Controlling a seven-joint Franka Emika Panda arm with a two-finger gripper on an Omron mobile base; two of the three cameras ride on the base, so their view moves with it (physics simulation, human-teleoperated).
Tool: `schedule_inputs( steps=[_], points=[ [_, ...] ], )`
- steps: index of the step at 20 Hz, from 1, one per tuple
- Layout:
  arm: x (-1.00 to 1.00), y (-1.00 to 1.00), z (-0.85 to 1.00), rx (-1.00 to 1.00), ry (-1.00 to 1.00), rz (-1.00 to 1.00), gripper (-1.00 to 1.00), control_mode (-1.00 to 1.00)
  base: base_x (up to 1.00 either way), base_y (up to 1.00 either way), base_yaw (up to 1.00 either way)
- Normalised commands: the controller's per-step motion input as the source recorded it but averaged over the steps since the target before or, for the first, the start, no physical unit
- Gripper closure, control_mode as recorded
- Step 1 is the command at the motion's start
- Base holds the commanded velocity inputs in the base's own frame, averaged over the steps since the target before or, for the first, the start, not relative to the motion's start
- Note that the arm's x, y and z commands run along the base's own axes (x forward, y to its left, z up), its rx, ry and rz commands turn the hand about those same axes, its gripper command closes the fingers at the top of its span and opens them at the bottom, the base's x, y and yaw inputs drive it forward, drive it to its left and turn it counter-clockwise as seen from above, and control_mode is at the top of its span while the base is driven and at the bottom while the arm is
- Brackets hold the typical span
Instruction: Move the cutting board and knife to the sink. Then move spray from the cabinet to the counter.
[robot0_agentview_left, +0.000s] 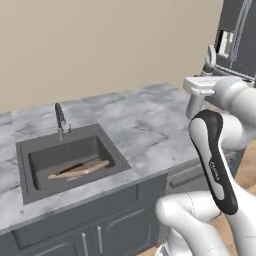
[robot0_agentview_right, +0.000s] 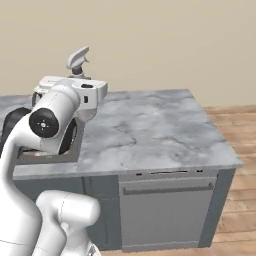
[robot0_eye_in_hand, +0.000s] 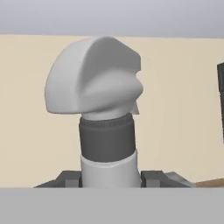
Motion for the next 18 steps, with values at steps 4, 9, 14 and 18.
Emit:
schedule_inputs(
  steps=[4,9,14,18],
  points=[
    [0.0,0.0,0.0,0.0,0.0,0.0,1.0,1.0,0.54,-0.84,0.43],
    [0.0,0.0,0.0,0.0,0.0,0.0,1.0,1.0,0.62,-0.85,0.39],
    [0.0,0.0,0.0,0.0,0.0,0.0,1.0,1.0,0.53,-0.57,0.25],
    [0.06,-0.04,-0.1,0.0,0.02,0.05,1.0,-1.0,0.18,0.0,0.12]
  ],
)
